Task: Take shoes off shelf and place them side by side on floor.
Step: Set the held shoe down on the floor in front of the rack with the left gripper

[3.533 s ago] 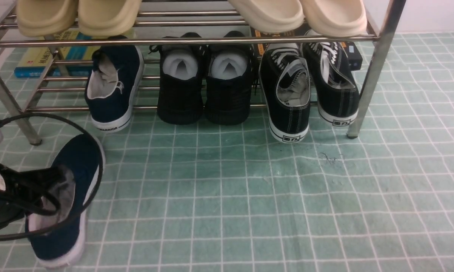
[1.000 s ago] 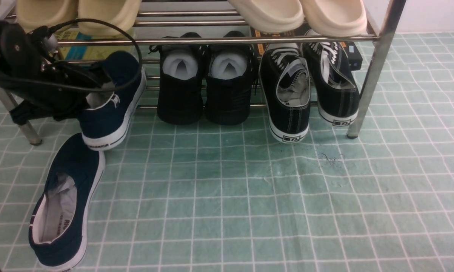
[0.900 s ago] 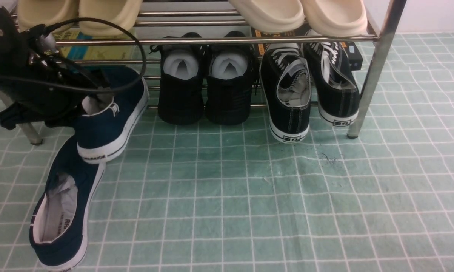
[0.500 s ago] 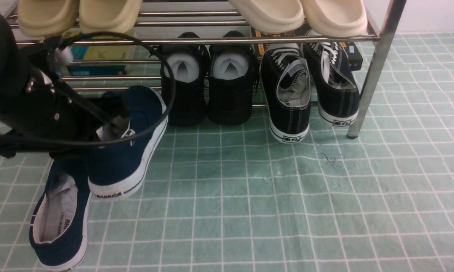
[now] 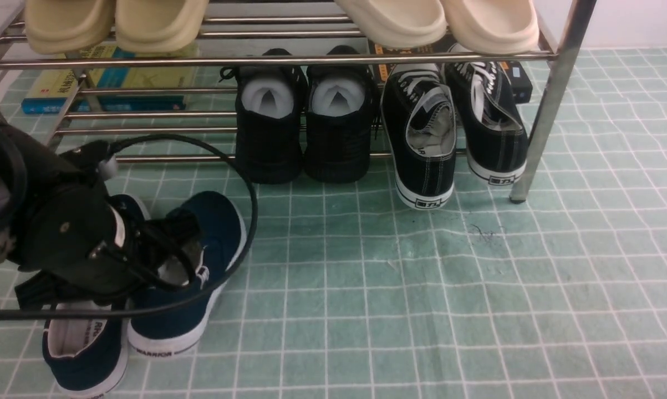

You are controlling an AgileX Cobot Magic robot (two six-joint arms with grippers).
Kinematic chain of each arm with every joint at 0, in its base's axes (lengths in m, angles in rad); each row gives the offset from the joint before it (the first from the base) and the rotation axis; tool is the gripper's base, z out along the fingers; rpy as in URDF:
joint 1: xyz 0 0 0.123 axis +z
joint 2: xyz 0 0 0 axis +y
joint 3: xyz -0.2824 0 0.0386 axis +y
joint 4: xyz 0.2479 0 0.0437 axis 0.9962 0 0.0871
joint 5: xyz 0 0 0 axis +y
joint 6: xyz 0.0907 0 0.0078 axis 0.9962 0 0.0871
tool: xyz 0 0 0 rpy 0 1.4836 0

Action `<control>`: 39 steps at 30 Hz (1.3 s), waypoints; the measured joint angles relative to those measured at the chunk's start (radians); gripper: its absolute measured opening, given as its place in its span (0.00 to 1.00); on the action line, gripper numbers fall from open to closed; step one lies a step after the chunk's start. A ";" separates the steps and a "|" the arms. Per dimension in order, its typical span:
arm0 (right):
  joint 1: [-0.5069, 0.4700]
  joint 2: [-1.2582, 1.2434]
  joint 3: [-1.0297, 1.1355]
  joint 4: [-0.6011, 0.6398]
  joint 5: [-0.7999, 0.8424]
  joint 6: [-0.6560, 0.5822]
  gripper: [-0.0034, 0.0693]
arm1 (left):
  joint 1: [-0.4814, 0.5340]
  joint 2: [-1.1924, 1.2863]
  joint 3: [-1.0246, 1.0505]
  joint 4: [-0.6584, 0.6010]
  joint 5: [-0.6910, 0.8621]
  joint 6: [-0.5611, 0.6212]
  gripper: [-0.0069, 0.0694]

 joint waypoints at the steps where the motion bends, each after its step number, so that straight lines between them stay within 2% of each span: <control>1: 0.000 0.000 0.000 0.000 0.000 0.000 0.38 | 0.000 0.000 0.002 0.025 -0.007 -0.038 0.13; 4: 0.000 0.000 0.000 0.000 0.000 0.000 0.38 | 0.000 0.002 0.004 0.081 -0.023 -0.124 0.13; 8: 0.000 0.000 0.000 0.000 0.000 0.000 0.38 | 0.000 0.016 0.004 0.090 -0.034 -0.150 0.13; 20: 0.000 0.000 0.000 0.000 0.000 0.000 0.38 | 0.000 0.109 0.004 0.049 -0.048 -0.065 0.16; 24: 0.000 0.000 0.000 0.000 0.000 0.000 0.38 | 0.000 0.111 0.004 0.014 -0.051 0.006 0.24; 25: 0.000 0.000 0.000 0.000 0.000 0.000 0.38 | 0.000 0.111 0.004 0.005 -0.051 0.031 0.30; 26: 0.000 0.000 0.000 0.000 0.000 0.000 0.38 | 0.000 0.111 0.004 0.005 -0.051 0.035 0.30; 28: 0.000 0.000 0.000 0.000 0.000 0.000 0.38 | 0.000 0.101 -0.007 -0.003 -0.038 0.080 0.39; 31: 0.000 0.000 0.000 0.000 0.000 0.000 0.38 | 0.000 0.058 -0.046 -0.009 0.027 0.164 0.42; 33: 0.000 0.000 0.000 0.000 0.000 0.000 0.38 | 0.000 0.023 -0.075 -0.010 0.080 0.217 0.40; 35: 0.000 0.000 0.000 0.000 0.000 0.000 0.38 | 0.000 -0.047 -0.134 -0.014 0.184 0.316 0.31; 36: 0.000 0.000 0.000 0.000 0.000 0.000 0.38 | 0.000 -0.054 -0.139 -0.015 0.193 0.325 0.30; 39: 0.000 0.000 0.000 0.000 0.000 0.000 0.38 | 0.000 -0.187 -0.202 -0.040 0.339 0.518 0.13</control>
